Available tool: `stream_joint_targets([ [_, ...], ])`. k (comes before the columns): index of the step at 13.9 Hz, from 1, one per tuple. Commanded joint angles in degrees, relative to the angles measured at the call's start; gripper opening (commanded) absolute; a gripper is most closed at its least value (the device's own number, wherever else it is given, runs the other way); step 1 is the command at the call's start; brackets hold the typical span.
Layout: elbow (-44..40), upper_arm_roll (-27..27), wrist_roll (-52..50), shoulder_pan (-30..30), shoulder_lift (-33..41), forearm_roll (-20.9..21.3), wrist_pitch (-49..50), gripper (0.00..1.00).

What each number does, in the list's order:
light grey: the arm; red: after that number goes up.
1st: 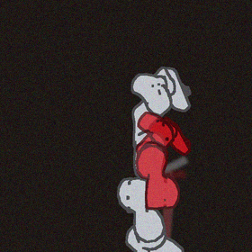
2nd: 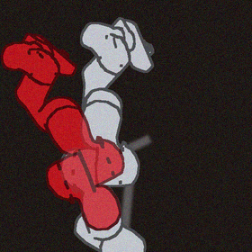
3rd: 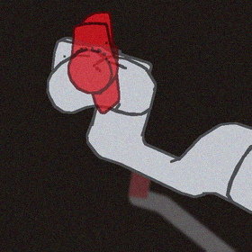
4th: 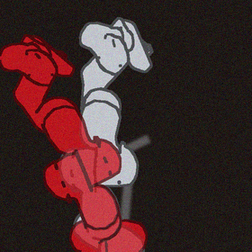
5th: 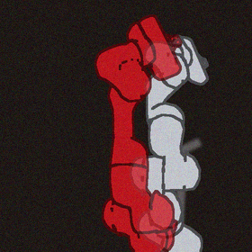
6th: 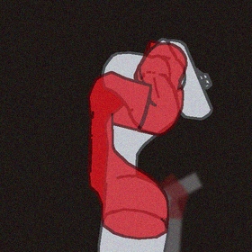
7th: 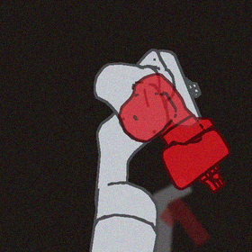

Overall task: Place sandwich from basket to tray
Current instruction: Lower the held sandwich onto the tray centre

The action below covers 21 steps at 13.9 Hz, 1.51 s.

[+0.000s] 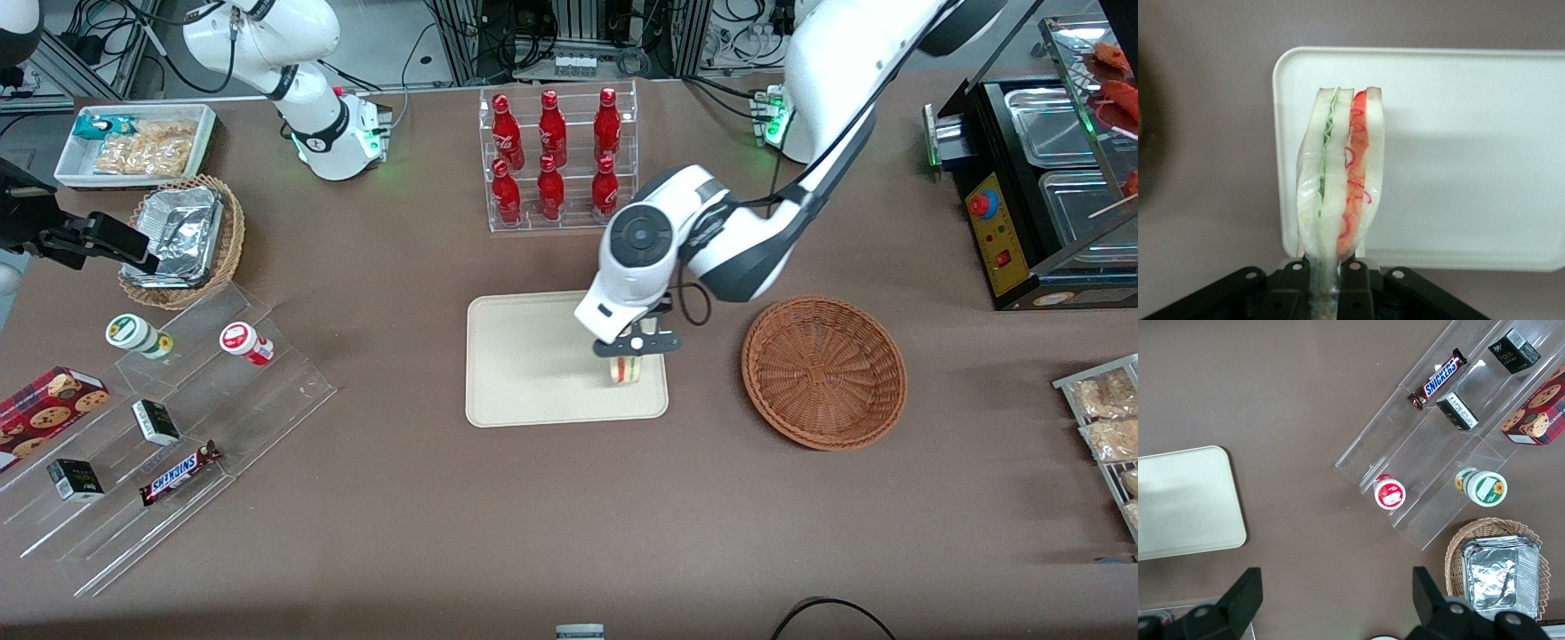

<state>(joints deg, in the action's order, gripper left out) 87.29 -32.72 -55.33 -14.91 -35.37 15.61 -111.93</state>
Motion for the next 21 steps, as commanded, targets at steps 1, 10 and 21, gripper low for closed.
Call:
stream_joint_targets([
  [1,-7.4,-0.2,-5.3,-2.3,-5.8,3.7,0.7,0.03],
  [10,-18.2,5.2,-10.8,-12.1,-15.8,3.7,-4.7,0.03],
  [21,-17.6,4.8,-13.2,-13.3,-16.7,2.8,-6.5,0.04],
])
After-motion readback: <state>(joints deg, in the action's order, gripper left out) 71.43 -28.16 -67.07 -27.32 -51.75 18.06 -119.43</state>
